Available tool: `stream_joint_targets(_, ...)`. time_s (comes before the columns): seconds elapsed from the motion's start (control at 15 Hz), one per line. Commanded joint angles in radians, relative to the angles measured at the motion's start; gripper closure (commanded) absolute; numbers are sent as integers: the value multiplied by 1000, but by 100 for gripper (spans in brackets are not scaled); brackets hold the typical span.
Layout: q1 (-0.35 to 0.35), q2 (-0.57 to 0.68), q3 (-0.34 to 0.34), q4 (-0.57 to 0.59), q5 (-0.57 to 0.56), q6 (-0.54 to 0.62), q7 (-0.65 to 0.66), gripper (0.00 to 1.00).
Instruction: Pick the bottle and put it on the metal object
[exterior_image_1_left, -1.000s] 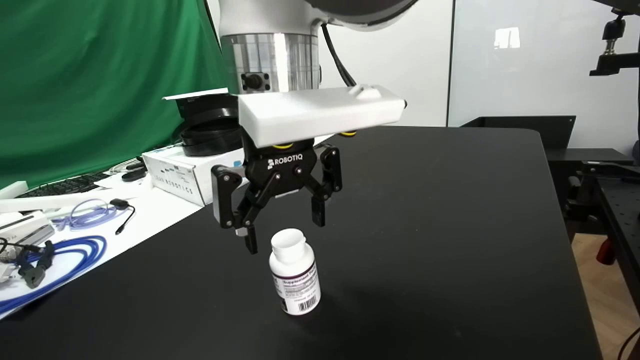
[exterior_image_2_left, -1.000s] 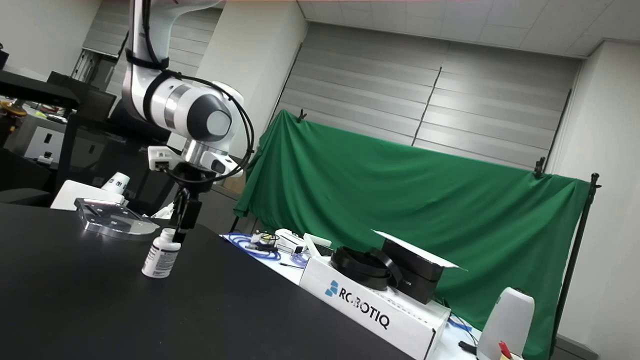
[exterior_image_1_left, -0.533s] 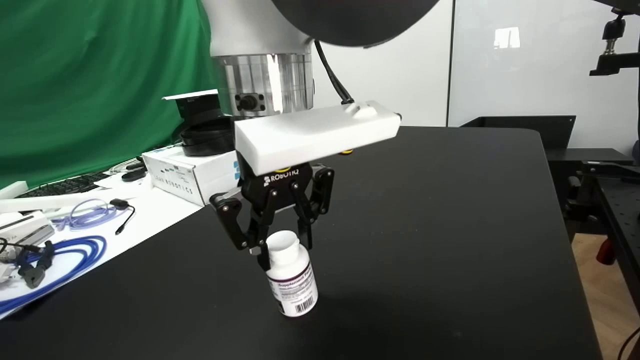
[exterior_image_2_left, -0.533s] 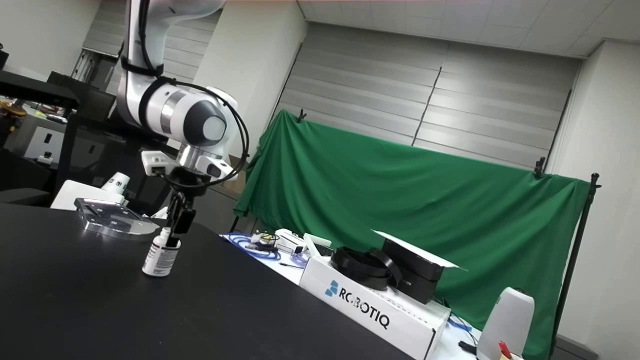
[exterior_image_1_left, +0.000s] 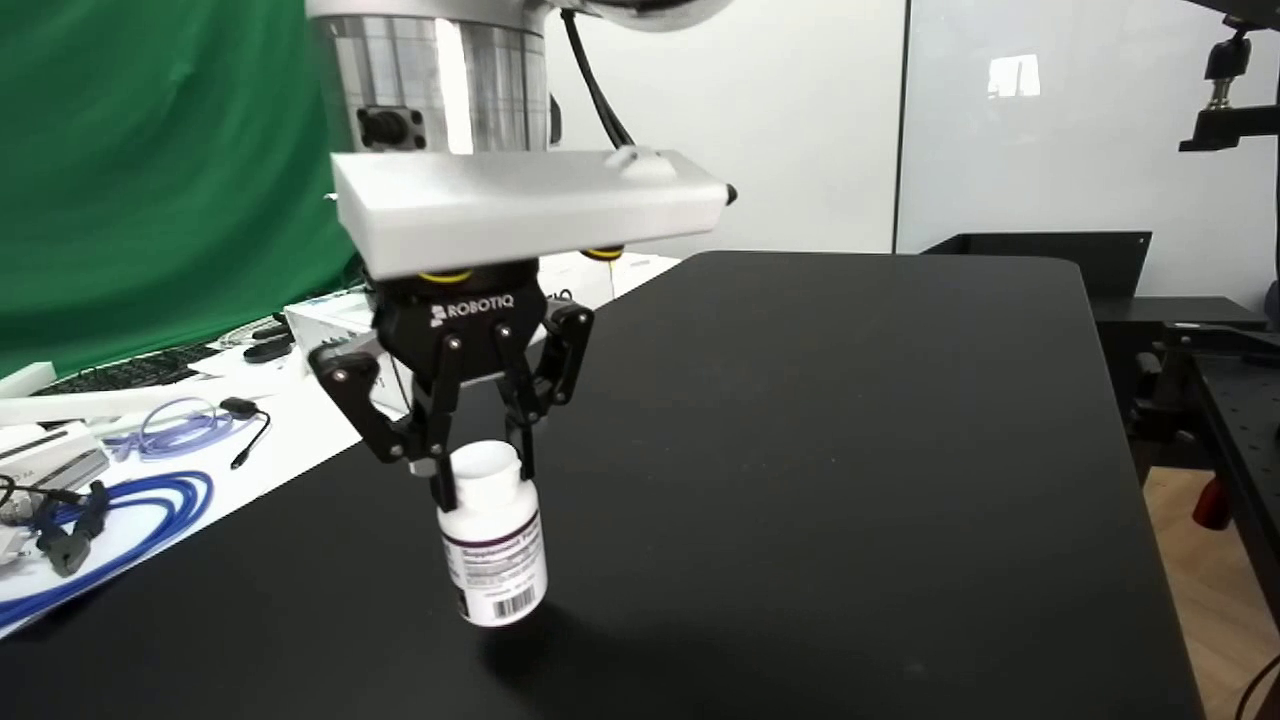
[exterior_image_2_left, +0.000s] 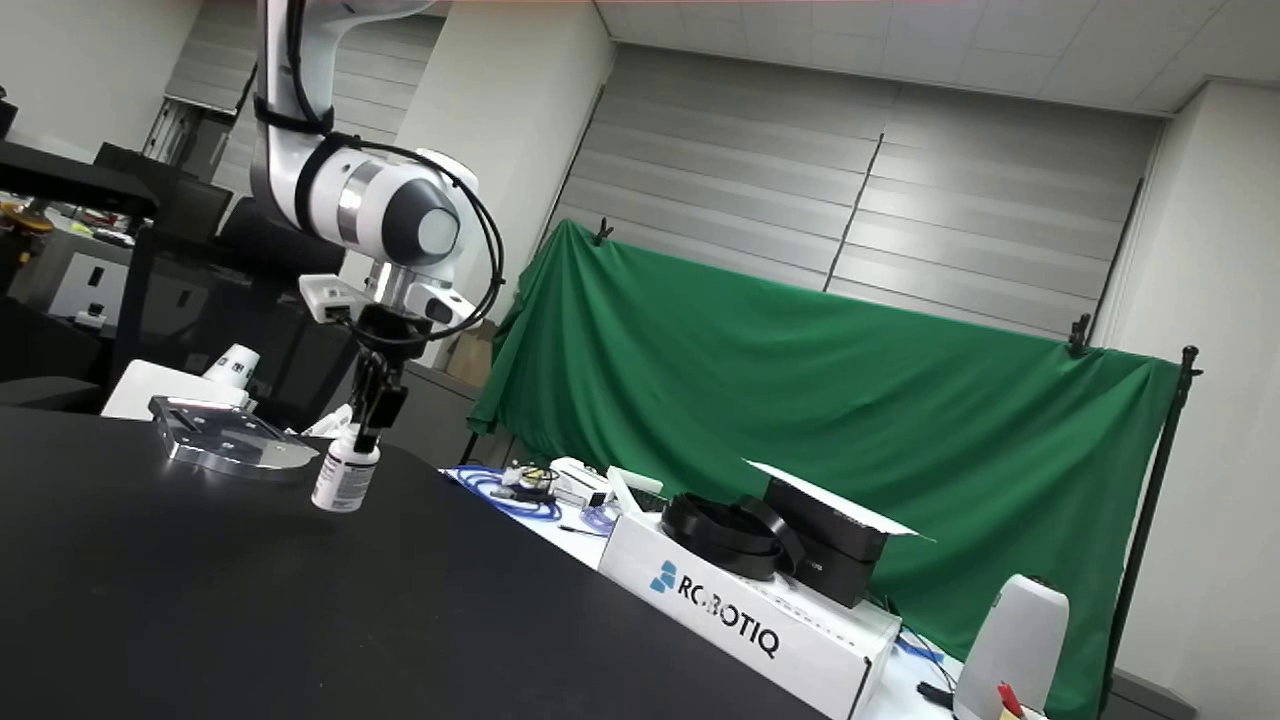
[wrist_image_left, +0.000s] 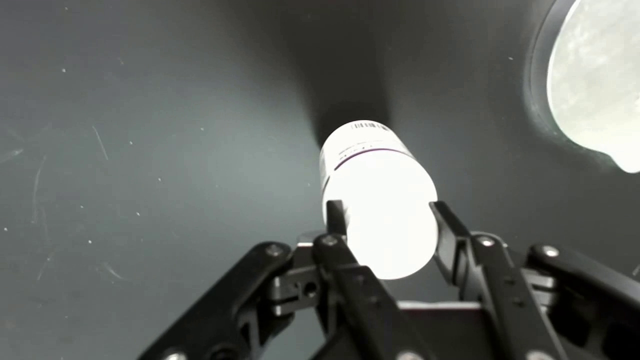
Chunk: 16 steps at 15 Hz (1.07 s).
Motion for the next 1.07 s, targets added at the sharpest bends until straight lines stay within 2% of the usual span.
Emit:
stream_joint_targets(0.0,0,-18,19,90,25,-67,-14,81)
stream_joint_targets(0.6,60,39,86,316,9,-190,-53,81)
stream_joint_targets(1.0,128,75,86,344,-38,-185,-89,81)
